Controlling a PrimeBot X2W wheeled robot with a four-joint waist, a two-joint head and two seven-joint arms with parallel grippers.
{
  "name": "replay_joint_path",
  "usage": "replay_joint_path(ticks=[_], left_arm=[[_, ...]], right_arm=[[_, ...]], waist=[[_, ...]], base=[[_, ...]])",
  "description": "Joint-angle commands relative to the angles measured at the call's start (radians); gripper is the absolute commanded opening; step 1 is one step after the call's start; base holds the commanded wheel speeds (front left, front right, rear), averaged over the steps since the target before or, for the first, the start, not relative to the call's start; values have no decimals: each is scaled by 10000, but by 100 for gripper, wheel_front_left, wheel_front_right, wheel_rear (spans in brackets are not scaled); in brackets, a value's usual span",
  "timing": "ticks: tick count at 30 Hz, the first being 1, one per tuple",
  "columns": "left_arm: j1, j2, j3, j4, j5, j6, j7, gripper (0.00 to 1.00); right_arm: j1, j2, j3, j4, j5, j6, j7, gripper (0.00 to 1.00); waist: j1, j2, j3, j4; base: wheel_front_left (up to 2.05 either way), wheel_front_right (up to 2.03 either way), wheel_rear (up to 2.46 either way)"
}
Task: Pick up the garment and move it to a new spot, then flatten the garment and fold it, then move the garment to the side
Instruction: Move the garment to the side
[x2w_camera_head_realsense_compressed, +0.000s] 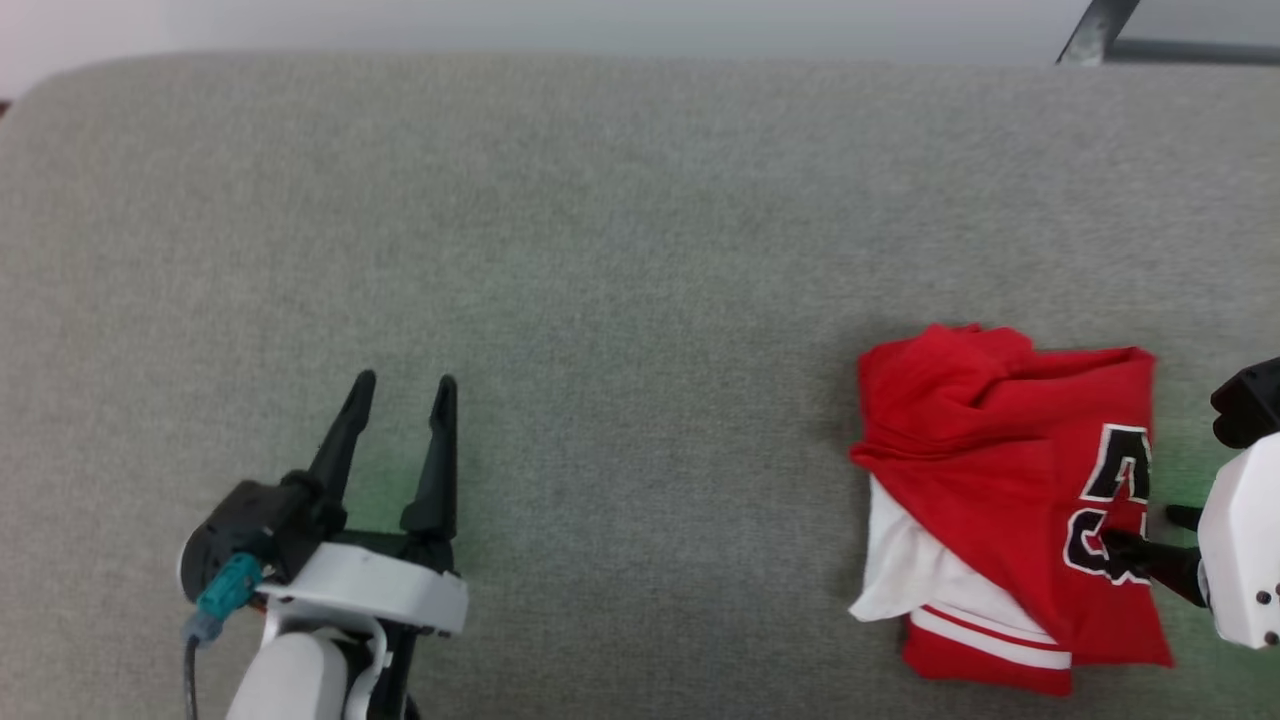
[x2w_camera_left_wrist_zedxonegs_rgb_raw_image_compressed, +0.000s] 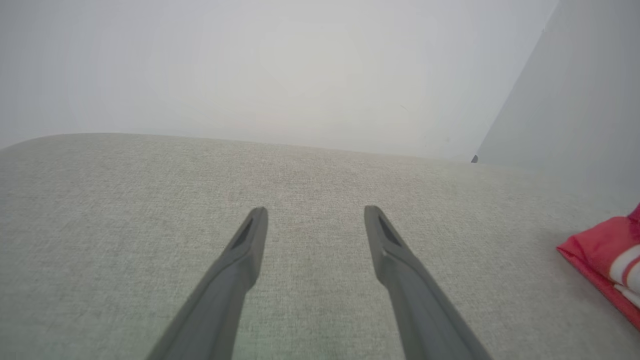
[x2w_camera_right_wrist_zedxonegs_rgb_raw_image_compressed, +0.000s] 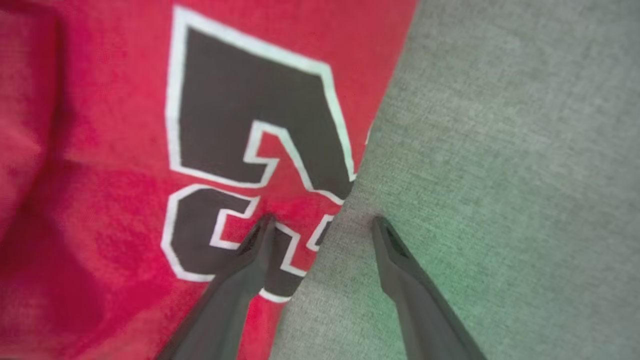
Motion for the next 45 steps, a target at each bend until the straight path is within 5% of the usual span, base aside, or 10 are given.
replay_joint_path(ticks=[1, 6, 7, 8, 9, 10, 11, 23, 37, 45], left_arm=[[-146, -87, 18, 2, 55, -48, -38, 100], [-410, -339, 84, 83, 197, -154, -40, 100], [-448, -373, 106, 103, 218, -182, -40, 100], [-481, -401, 131, 124, 254, -210, -40, 100], [-505, -431, 153, 141, 284, -210, -40, 100], [-522, -460, 177, 165, 298, -218, -40, 100], [-531, -483, 201, 188, 312, -243, -41, 100], [-463, -598, 363, 327, 498, -357, -40, 100], [-625, -391, -139, 280, 517, -378, -28, 100], [-1079, -53, -400, -25, 616, -379, -28, 100]], right_arm=[[-71, 30, 104, 98, -93, -8, 96, 100], [41, 152, 518, 447, -304, -13, 244, 100], [71, 176, 602, 483, -318, -13, 230, 84], [81, 207, 667, 497, -320, -13, 198, 48], [74, 238, 713, 498, -325, -13, 135, 37], [63, 262, 752, 494, -329, -13, 47, 5], [49, 285, 790, 510, -328, -13, -48, 0], [7, 467, 497, 339, 16, -8, -984, 0], [395, -39, -2264, -154, 602, -8, -2524, 0], [31, -615, -3623, 936, 383, -8, -3236, 0]], waist=[[0, -1, 442, 297], [0, -1, 757, 481], [0, -1, 780, 497], [0, -1, 801, 510], [0, -1, 817, 520], [0, -1, 824, 524], [0, -1, 823, 524], [0, -1, 562, 238], [0, -1, 346, -939], [0, -1, 664, -1392]], base=[[0, 0, 0], [0, 0, 0], [0, 0, 0], [0, 0, 0], [0, 0, 0], [0, 0, 0], [0, 0, 0], [0, 0, 0], [0, 0, 0], [0, 0, 0]])
